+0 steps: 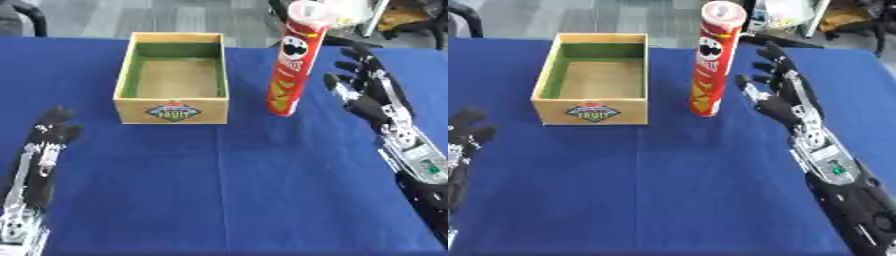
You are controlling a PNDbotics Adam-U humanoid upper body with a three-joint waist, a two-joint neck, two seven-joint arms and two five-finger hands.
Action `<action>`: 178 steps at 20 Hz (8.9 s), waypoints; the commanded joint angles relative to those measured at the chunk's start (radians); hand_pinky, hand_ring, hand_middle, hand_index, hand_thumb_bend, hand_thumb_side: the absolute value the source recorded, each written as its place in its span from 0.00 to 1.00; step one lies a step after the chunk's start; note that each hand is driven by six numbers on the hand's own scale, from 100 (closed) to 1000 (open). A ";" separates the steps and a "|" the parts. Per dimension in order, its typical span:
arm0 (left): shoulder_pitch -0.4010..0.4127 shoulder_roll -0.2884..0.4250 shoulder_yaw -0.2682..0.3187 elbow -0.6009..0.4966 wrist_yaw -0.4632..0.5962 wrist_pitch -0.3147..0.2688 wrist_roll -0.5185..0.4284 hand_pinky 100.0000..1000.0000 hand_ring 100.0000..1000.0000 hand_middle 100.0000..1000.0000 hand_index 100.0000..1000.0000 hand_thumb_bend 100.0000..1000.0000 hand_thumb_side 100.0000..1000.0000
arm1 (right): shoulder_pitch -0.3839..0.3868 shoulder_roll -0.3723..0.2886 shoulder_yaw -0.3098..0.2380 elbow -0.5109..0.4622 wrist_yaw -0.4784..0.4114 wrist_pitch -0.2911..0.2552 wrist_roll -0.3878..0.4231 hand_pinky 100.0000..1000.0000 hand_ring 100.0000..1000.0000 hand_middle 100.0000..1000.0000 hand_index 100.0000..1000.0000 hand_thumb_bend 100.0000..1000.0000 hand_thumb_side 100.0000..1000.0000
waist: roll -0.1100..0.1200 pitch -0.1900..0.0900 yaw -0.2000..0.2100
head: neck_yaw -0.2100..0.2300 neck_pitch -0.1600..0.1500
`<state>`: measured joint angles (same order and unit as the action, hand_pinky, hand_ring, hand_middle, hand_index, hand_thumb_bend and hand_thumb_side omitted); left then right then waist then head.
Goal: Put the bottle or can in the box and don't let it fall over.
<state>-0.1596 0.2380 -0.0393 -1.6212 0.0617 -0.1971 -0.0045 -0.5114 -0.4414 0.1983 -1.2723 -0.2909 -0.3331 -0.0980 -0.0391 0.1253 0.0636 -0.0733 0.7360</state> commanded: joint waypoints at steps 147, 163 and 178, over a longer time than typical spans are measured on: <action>-0.068 -0.022 -0.021 -0.023 0.003 0.001 -0.031 0.86 0.77 0.83 0.94 0.37 0.73 | -0.405 0.190 -0.058 0.547 0.186 -0.085 -0.098 0.48 0.47 0.44 0.65 0.00 0.00 | 0.020 0.055 0.135 | -0.087 -0.057; -0.064 -0.024 -0.025 -0.019 0.004 0.001 -0.034 0.86 0.77 0.83 0.94 0.37 0.73 | -0.499 0.223 -0.005 0.410 0.101 -0.108 -0.058 0.31 0.31 0.28 0.46 0.00 0.00 | 0.020 0.045 0.147 | -0.116 -0.075; -0.065 -0.029 -0.033 -0.017 0.007 0.001 -0.043 0.86 0.77 0.83 0.94 0.38 0.73 | -0.582 0.288 0.045 0.325 0.124 -0.061 0.008 0.37 0.32 0.28 0.48 0.00 0.00 | 0.019 0.037 0.184 | -0.143 -0.079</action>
<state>-0.2136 0.2028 -0.0711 -1.6218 0.0646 -0.1945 -0.0439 -1.0646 -0.1541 0.2413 -0.9237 -0.1766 -0.3934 -0.0979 -0.0266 0.1869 0.2477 -0.2118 0.6728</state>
